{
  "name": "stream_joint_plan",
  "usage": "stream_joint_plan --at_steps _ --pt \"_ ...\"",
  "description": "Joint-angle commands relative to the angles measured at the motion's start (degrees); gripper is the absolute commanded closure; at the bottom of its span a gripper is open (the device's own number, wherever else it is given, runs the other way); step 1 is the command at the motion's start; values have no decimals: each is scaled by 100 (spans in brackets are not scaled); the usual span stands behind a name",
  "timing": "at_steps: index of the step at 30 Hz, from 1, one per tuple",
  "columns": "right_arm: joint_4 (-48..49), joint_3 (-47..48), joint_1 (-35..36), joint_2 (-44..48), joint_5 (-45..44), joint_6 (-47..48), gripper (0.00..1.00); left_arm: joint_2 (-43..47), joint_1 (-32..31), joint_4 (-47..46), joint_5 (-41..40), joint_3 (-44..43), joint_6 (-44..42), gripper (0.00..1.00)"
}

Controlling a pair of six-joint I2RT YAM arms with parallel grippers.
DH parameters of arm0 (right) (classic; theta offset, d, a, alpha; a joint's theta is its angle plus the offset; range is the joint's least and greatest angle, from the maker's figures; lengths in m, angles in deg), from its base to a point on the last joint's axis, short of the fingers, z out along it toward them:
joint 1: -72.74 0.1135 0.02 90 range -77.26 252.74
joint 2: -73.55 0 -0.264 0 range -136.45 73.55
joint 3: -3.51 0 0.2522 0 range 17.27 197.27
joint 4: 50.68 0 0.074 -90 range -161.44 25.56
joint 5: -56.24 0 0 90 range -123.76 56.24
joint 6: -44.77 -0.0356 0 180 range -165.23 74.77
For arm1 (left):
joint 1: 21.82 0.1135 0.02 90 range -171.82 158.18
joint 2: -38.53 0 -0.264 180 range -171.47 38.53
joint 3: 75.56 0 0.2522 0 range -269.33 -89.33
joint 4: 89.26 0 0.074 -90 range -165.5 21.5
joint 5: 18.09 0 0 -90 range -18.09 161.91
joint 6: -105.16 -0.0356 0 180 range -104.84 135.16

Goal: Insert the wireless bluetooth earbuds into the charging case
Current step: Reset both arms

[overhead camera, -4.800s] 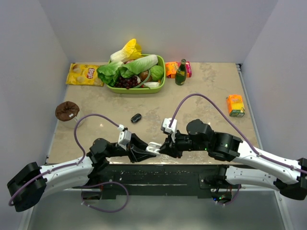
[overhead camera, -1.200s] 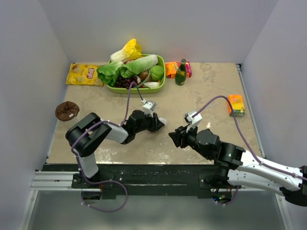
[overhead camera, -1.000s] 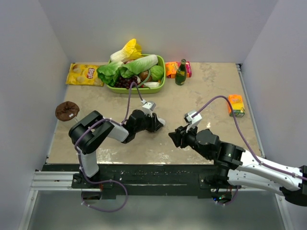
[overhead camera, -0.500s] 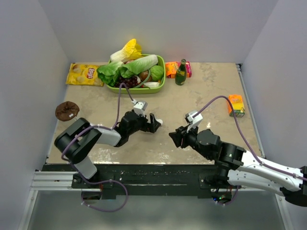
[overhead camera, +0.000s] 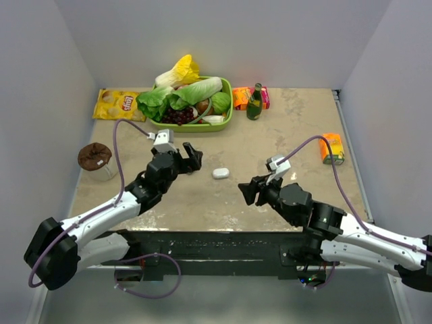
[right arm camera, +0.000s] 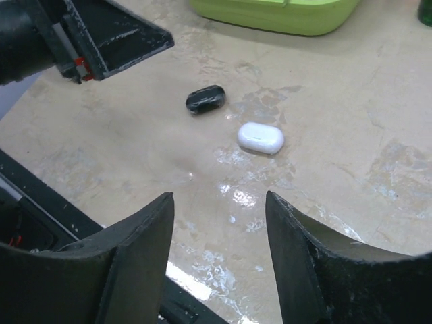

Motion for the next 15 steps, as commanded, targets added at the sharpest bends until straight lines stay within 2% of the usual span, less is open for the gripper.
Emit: stream_joint_plan --at_steps 1,2,5,7,15 --pt "371 -33 0 -70 -546 -373 39 89 -2 1383 -749 -220 492 0" --pt "371 -24 -8 -139 -537 -470 38 115 -2 1471 -794 -220 536 0" --pt "380 -15 9 -219 -599 -813 23 360 -2 1648 -698 -142 335 0" --pt "415 -7 9 -236 -599 -918 2 484 -2 1630 -653 -63 317 0" --pt "319 107 0 -219 -765 -1086 2 889 -2 1682 -442 -53 71 0"
